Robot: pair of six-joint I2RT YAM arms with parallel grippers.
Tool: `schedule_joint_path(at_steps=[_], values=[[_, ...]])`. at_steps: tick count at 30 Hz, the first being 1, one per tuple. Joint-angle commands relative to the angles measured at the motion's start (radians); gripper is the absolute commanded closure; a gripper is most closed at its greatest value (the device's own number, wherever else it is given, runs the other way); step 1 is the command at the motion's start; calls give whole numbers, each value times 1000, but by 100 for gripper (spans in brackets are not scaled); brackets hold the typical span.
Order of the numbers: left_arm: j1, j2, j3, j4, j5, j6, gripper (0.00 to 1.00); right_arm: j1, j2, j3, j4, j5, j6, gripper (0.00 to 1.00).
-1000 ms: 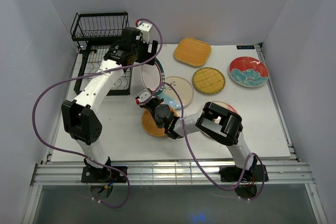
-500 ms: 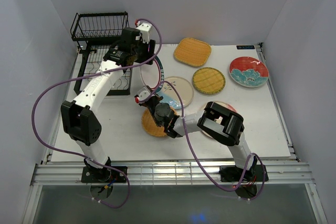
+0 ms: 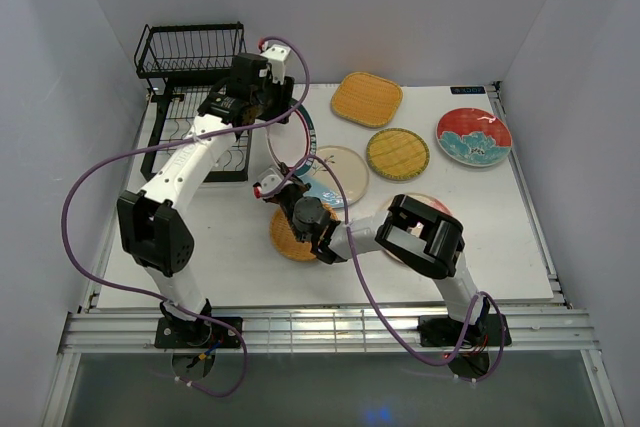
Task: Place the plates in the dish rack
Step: Insert the plate into the dish rack.
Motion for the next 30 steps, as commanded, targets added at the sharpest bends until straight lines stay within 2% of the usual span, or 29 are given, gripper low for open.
schedule_joint_path(at_steps=[1,5,9,10,13,22,26,30], values=[[0,19,7,-5,-9,12,38,17,3,57,498,28,-66,92],[-2,33,13,-9,-1,15,38,18,3,56,509,29,-74,92],[-2,39,18,-16,3,15,49,20,3,53,515,32,-77,92],[-3,39,19,-17,3,17,54,20,4,53,515,32,-77,92],[-2,33,19,-16,2,14,56,20,10,59,514,32,-78,92],[-2,-13,-7,15,-9,15,44,21,26,66,514,42,-83,92],[-2,-33,-17,26,-14,14,30,21,29,67,514,45,-81,92],[-3,-39,-21,30,-21,15,28,21,30,65,514,48,-81,92]])
